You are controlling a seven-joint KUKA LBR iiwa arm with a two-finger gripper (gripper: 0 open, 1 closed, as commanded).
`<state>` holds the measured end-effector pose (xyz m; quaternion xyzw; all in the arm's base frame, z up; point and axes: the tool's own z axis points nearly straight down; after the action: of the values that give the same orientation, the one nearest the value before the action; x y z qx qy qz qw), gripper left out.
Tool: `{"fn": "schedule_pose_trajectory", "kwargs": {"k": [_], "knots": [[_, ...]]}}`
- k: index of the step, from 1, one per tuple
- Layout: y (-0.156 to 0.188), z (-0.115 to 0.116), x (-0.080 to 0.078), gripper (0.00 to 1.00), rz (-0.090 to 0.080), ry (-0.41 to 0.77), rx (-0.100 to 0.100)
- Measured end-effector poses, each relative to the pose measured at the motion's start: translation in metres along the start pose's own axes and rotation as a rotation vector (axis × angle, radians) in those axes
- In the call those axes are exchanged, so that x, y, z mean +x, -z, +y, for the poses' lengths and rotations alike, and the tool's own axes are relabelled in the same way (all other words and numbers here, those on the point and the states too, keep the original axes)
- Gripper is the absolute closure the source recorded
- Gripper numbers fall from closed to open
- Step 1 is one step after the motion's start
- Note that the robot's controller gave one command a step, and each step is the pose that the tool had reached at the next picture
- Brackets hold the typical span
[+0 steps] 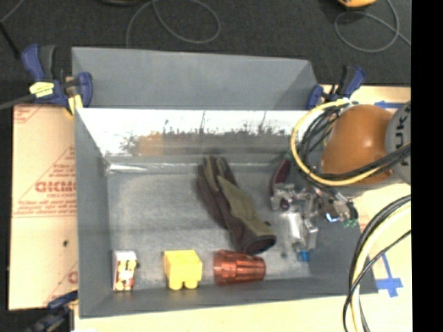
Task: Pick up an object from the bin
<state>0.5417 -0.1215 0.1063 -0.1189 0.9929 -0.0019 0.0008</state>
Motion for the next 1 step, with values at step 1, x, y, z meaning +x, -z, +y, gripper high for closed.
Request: {"fn": "schedule_pose_trajectory", "kwargs": {"k": [1], "knots": [[-0.0188, 0.0219, 0.0124, 0.0, -0.006, 0.208, 0.0]]}}
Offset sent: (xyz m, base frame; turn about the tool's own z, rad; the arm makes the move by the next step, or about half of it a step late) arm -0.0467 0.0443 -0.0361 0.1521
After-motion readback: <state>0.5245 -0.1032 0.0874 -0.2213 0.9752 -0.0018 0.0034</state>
